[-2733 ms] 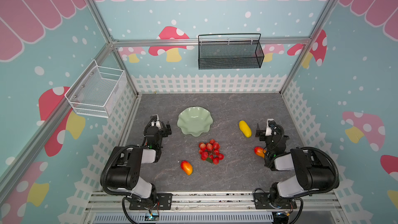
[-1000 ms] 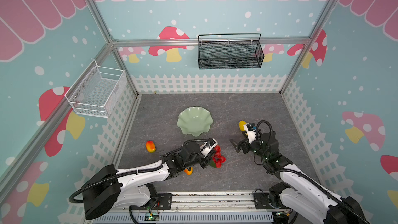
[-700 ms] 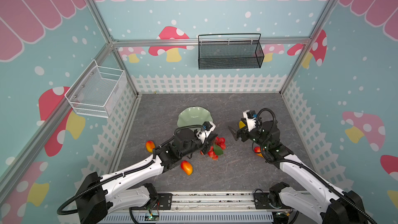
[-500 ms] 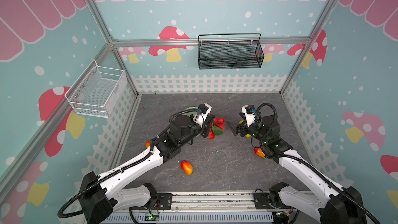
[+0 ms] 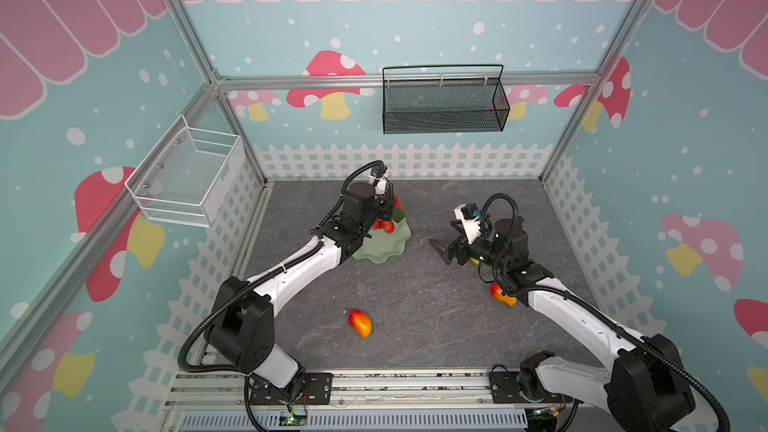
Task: Place and organize the fake fruits in the fruit bowl
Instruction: 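Lift the strawberry bunch with the left gripper and lower it into the green bowl, then move the left gripper to the nearer mango and grasp it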
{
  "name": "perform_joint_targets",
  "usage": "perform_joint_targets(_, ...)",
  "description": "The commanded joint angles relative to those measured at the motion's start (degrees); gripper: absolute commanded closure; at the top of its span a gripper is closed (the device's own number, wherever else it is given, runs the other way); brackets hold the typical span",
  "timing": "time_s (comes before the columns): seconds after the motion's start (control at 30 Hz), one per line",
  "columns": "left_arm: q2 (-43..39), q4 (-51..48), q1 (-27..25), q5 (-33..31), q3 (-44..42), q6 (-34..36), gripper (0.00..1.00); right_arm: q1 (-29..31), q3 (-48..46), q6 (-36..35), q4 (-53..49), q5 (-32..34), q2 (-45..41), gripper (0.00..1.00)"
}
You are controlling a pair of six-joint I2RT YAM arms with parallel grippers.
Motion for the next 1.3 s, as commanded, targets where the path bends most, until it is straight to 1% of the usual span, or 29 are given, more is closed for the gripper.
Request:
perform_joint_targets(0.0, 2.79, -0.67, 0.44, -2.32, 1.93, -1.02, 1.0, 0.02, -0.55, 0.48, 2.24, -1.66, 0.25, 0.02)
perform_joint_targets(0.23, 7.26, -1.34, 0.53, -3.82, 1.02, -3.69, 0.98, 0.02, -1.83, 0.14, 1.98, -1.06, -0.74, 0.02)
perform_joint_targets(0.33, 7.57, -1.71, 0.58, -4.16, 0.4, -4.93, 0.93, 0.02, -2.1, -0.03, 1.91, -0.95, -1.03, 0.02)
perform_joint_targets(0.37, 7.53, -2.08, 0.54, -4.26, 0.48, -5.28, 0.91, 0.02, -2.08, -0.08, 1.89, -0.97, -1.11, 0.02)
perform_joint_targets(0.43, 7.1, -3.12, 0.58, -4.04, 0.66, -5.52, 0.76, 0.02, -2.19, -0.21, 1.71, -1.06, -1.19, 0.02)
perform_joint_targets(0.53, 5.63, -3.48, 0.56, -4.17, 0.13, -5.71, 0.6, 0.02, -2.34, -0.34, 1.59, -0.87, -1.53, 0.02)
perform_joint_targets(0.6, 4.03, -3.32, 0.53, -4.35, -0.62, -5.69, 0.55, 0.02, -2.43, -0.39, 1.58, -0.68, -1.98, 0.02)
perform_joint_targets(0.7, -0.92, -4.68, 0.07, -4.76, -2.45, -6.62, 0.51, 0.02, -1.99, -1.29, 0.59, -1.66, -2.06, 0.02)
perform_joint_targets(0.73, -3.27, -6.0, -0.44, -6.21, -3.47, -7.47, 0.48, 0.11, -1.46, -2.03, -0.51, -2.04, -1.72, 0.02)
perform_joint_targets(0.77, -5.48, -7.93, -0.88, -10.07, -4.51, -8.72, 0.46, 0.18, -1.11, -2.58, -1.47, -2.1, -1.48, 0.02)
perform_joint_targets(0.8, -7.86, -11.81, -1.34, -15.56, -5.39, -11.47, 0.44, 0.2, -0.96, -3.27, -2.38, -2.06, -1.22, 0.02)
perform_joint_targets(0.83, -10.09, -16.98, -1.41, -21.22, -6.31, -15.47, 0.42, 0.22, -0.97, -3.82, -3.02, -2.29, -1.11, 0.02)
perform_joint_targets(0.87, -12.22, -21.47, -1.28, -25.39, -7.65, -19.65, 0.4, 0.2, -1.31, -4.14, -3.26, -2.49, -1.12, 0.02)
perform_joint_targets(0.9, -14.28, -26.32, -0.86, -29.62, -9.9, -25.26, 0.38, 0.22, -1.93, -4.19, -3.07, -2.96, -1.19, 0.02)
perform_joint_targets(0.93, -16.8, -30.06, -0.12, -31.5, -12.66, -29.88, 0.37, 0.35, -2.48, -4.02, -2.46, -3.77, -1.09, 0.02)
perform_joint_targets(1.0, -20.65, -34.37, 3.35, -31.49, -17.9, -36.17, 0.36, 0.91, -3.22, -3.48, -0.78, -6.41, -0.48, 0.02)
perform_joint_targets(1.03, -21.85, -35.55, 5.67, -29.59, -19.83, -37.18, 0.35, 1.41, -3.33, -3.3, 0.01, -7.76, 0.01, 0.02)
perform_joint_targets(1.1, -23.58, -39.07, 12.21, -26.9, -22.42, -39.53, 0.32, 3.25, -3.04, -3.53, 1.76, -11.2, 1.29, 0.02)
perform_joint_targets(1.17, -25.25, -39.19, 17.09, -23.71, -24.47, -40.67, 0.31, 5.53, -2.97, -4.2, 3.84, -14.16, 2.17, 0.02)
perform_joint_targets(1.27, -24.62, -39.49, 23.16, -20.54, -25.64, -40.84, 0.29, 8.75, -3.42, -4.16, 6.8, -15.5, 2.85, 0.02)
